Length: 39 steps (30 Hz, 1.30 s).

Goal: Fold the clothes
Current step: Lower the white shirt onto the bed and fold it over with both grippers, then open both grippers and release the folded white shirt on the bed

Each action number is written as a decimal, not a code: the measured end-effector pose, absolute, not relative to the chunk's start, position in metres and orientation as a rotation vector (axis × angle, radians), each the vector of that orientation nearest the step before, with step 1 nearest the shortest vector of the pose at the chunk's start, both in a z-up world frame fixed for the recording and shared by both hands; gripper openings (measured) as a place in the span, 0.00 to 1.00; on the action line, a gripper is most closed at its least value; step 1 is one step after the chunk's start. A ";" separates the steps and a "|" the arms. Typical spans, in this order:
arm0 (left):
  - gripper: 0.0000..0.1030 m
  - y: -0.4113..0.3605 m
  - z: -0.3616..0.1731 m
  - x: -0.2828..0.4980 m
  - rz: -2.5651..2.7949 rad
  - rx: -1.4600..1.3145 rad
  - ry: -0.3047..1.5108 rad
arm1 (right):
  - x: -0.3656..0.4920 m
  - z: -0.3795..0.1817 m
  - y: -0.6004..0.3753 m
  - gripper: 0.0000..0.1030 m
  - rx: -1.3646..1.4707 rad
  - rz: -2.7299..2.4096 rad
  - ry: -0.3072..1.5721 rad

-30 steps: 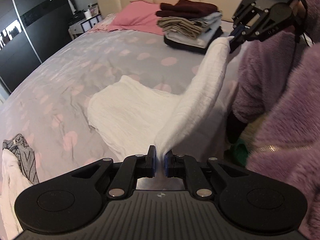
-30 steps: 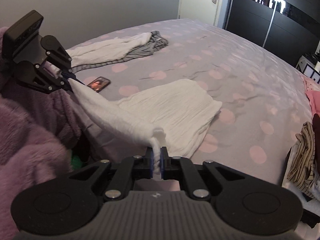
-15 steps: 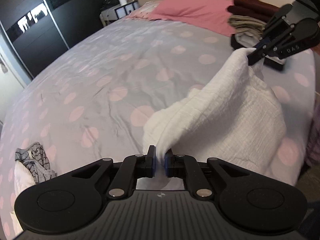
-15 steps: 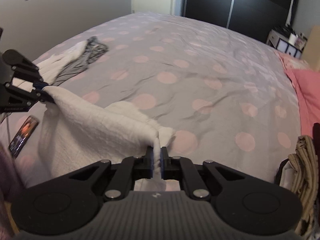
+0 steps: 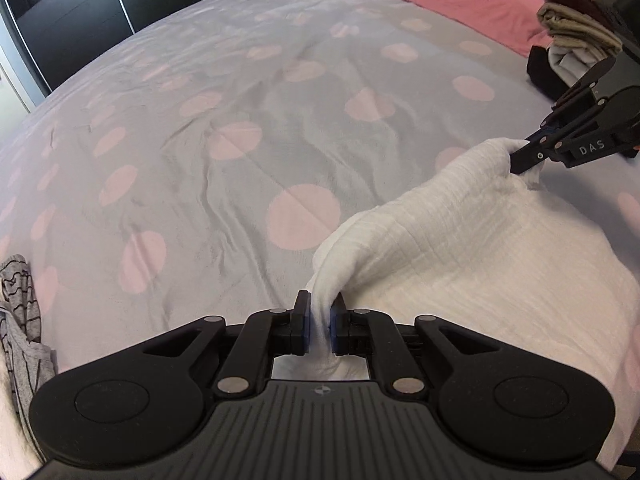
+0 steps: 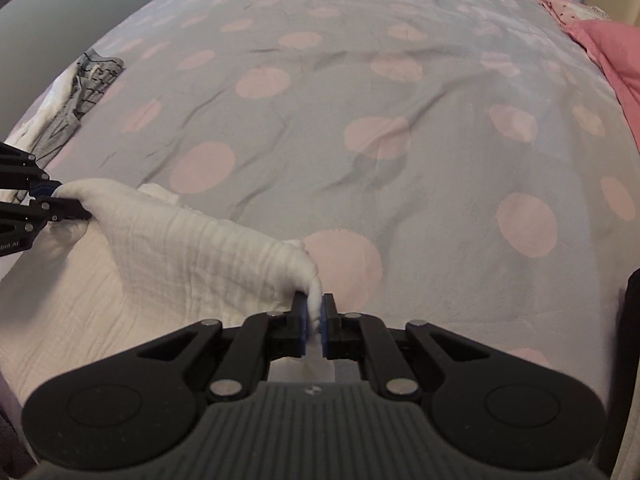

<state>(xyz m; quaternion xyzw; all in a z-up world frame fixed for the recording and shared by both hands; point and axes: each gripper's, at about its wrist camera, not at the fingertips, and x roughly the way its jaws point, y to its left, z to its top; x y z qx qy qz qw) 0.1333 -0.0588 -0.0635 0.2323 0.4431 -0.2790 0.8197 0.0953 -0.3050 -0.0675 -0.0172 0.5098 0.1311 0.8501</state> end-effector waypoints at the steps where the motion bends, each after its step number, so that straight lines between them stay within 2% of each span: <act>1: 0.12 -0.060 -0.067 0.135 -0.585 0.498 0.946 | 0.097 -0.070 -0.304 0.08 -0.030 0.269 1.078; 4: 0.18 -0.061 -0.071 0.136 -0.553 0.490 0.951 | 0.102 -0.074 -0.299 0.10 -0.032 0.250 1.092; 5: 0.20 -0.061 -0.070 0.135 -0.544 0.487 0.952 | 0.103 -0.073 -0.298 0.14 -0.036 0.246 1.093; 6: 0.26 -0.058 -0.065 0.134 -0.527 0.471 0.941 | 0.103 -0.071 -0.298 0.15 -0.040 0.231 1.085; 7: 0.32 -0.054 -0.060 0.132 -0.507 0.453 0.927 | 0.102 -0.068 -0.298 0.19 -0.045 0.216 1.077; 8: 0.34 -0.050 -0.054 0.131 -0.488 0.434 0.914 | 0.102 -0.065 -0.298 0.28 -0.049 0.201 1.068; 10: 0.36 -0.042 -0.042 0.128 -0.450 0.397 0.886 | 0.098 -0.052 -0.303 0.36 -0.035 0.166 1.034; 16: 0.36 -0.026 -0.001 0.094 -0.418 0.328 0.779 | 0.070 -0.013 -0.304 0.36 -0.002 0.181 0.889; 18: 0.36 -0.026 0.008 0.073 -0.456 0.338 0.758 | 0.056 -0.004 -0.300 0.40 0.005 0.211 0.844; 20: 0.36 -0.027 0.016 0.052 -0.497 0.351 0.739 | 0.039 0.000 -0.295 0.43 0.014 0.249 0.845; 22: 0.31 -0.028 0.021 0.029 -0.539 0.373 0.719 | 0.022 0.002 -0.289 0.44 0.010 0.287 0.854; 25: 0.29 -0.034 0.023 -0.007 -0.601 0.427 0.687 | -0.007 0.001 -0.278 0.44 -0.015 0.345 0.877; 34: 0.22 -0.044 -0.020 -0.082 -0.665 0.605 0.704 | -0.078 -0.031 -0.266 0.40 -0.053 0.459 0.959; 39: 0.22 -0.041 -0.050 -0.067 -0.610 0.561 0.729 | -0.086 -0.056 -0.264 0.40 -0.131 0.441 0.969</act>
